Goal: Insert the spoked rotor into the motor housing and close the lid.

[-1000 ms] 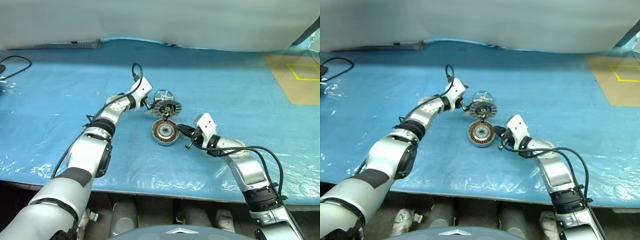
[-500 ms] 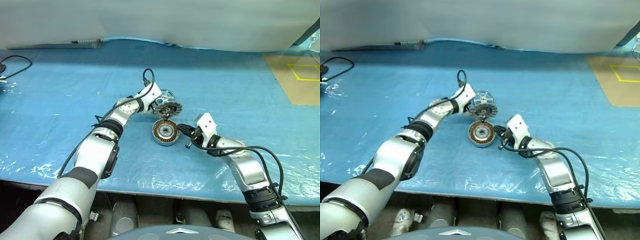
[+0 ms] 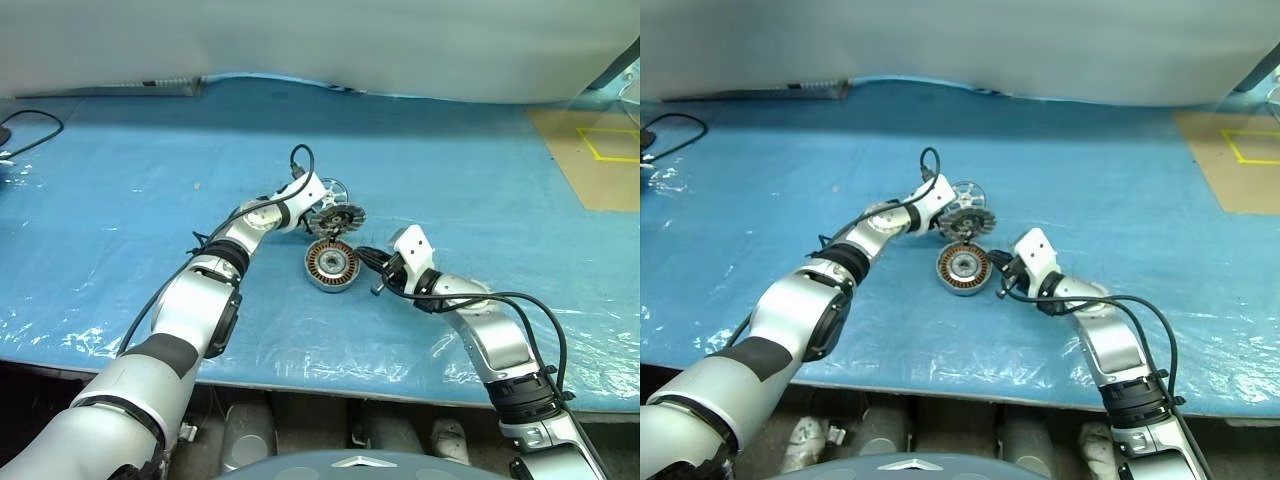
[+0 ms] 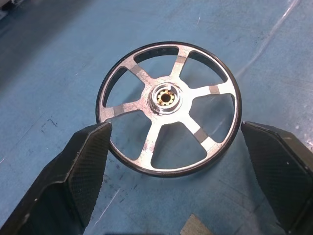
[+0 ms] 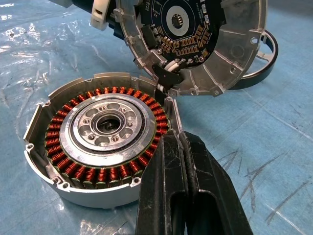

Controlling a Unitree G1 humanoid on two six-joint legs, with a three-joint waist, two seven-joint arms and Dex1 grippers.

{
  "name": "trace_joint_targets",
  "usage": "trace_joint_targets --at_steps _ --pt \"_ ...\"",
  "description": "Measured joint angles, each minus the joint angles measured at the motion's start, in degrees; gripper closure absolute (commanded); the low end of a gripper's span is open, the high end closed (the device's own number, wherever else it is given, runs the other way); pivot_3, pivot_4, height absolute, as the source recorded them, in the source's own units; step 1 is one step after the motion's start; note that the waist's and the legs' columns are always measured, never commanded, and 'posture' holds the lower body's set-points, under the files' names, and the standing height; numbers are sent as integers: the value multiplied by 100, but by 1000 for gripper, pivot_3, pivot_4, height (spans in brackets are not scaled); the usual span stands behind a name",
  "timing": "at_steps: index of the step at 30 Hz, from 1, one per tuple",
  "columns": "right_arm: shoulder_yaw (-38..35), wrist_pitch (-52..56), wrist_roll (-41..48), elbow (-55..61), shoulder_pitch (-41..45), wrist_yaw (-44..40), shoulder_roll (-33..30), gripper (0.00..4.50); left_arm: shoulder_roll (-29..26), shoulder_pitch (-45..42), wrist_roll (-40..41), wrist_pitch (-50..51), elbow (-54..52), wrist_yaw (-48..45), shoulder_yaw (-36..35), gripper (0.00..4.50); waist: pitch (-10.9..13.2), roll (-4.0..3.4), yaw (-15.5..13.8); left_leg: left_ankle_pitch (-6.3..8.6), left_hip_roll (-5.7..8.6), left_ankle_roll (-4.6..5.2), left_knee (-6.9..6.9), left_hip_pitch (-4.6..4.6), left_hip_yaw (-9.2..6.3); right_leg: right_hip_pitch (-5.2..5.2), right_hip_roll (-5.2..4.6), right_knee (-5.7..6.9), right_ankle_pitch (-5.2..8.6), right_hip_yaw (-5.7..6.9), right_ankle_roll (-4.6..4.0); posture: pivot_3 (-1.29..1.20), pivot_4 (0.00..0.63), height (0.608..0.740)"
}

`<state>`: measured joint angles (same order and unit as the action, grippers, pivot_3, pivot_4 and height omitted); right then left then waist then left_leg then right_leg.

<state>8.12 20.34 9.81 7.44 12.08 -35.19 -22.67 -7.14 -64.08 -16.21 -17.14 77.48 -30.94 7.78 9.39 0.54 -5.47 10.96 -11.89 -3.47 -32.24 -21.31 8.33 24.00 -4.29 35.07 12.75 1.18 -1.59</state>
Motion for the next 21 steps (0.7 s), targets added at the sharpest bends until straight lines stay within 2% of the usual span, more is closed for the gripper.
trace_joint_targets --at_steps 6,9,13,21 --pt "0 -1 0 7 -3 0 0 4485 -5 1 -3 1 1 -9 3 0 0 0 0 0 0 0 3 -4 0 0 0 -12 -3 2 5 0 150 740" --pt "0 -1 0 7 -2 0 1 4500 -15 1 -2 8 1 -30 3 595 0 0 0 0 0 0 3 -4 0 0 0 -13 -4 2 5 0 150 740" --pt "0 -2 -2 7 -1 0 2 4500 -17 1 -2 18 4 -59 3 1951 0 0 0 0 0 0 4 -5 0 0 0 -16 -4 1 6 0 150 740" --pt "1 -2 -5 7 2 0 2 4500 -18 6 0 32 5 -109 2 1951 0 0 0 0 0 0 5 -5 0 0 0 -20 -5 2 7 0 150 740"
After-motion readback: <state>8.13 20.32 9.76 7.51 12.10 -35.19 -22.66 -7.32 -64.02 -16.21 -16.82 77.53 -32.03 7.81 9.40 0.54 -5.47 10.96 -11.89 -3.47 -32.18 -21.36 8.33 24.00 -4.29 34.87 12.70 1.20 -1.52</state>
